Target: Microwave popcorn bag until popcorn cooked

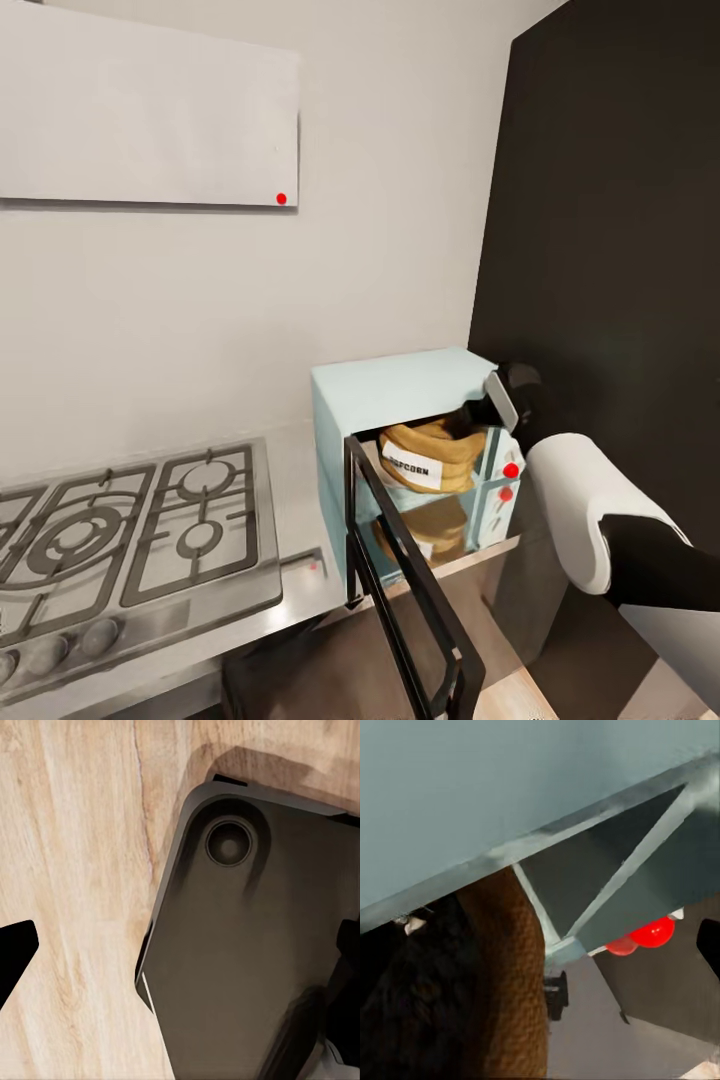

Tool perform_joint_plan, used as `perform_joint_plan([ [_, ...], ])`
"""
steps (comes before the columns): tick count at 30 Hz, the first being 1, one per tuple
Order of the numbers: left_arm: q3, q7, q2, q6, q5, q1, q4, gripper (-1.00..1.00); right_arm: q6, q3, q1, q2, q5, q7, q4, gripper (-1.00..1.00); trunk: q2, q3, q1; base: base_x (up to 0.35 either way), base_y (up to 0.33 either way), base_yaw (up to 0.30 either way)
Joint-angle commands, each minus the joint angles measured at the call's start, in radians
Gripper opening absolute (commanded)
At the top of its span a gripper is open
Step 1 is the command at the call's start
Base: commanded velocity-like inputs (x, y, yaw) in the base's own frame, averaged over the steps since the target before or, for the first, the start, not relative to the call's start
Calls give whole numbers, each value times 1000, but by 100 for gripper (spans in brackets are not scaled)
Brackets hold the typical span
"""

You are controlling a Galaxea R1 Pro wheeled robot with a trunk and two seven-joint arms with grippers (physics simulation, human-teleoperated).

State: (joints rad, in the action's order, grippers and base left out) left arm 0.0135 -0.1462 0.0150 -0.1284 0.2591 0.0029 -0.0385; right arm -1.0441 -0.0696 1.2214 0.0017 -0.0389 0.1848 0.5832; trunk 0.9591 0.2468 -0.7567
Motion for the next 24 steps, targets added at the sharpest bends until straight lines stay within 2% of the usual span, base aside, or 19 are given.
perform_joint_plan([
  [1, -1, -3, 1, -3, 2, 1, -1, 100, -3, -2, 1, 0, -10, 4, 21, 100, 1, 1, 0, -166, 0, 0],
  [9, 0, -4, 2, -4, 3, 0, -1, 100, -3, -6, 1, -3, -11, 3, 25, 100, 1, 1, 0, -317, 0, 0],
  [12, 0, -4, 2, -4, 3, 0, -1, 100, -3, -6, 1, -2, -12, 2, 88, 100, 1, 1, 0, -346, 0, 0],
  [13, 0, -4, 2, -4, 3, 0, -1, 100, -3, -7, 1, -3, -12, -2, 151, 100, 1, 1, 0, -346, 0, 0],
  [15, 0, -4, 2, -4, 3, 0, -1, 100, -3, -7, 1, -3, -12, -14, 197, 100, 1, 1, 0, -346, 0, 0],
  [20, 0, -4, 1, -4, 3, 0, -1, 100, -3, -14, 1, -5, -10, -25, 231, 100, 1, 1, 0, -346, 0, 0],
  [24, 0, -4, 1, -4, 3, 0, -1, 100, -3, -14, 1, -10, -12, -27, 213, 100, 1, 1, 0, -303, 0, 0],
])
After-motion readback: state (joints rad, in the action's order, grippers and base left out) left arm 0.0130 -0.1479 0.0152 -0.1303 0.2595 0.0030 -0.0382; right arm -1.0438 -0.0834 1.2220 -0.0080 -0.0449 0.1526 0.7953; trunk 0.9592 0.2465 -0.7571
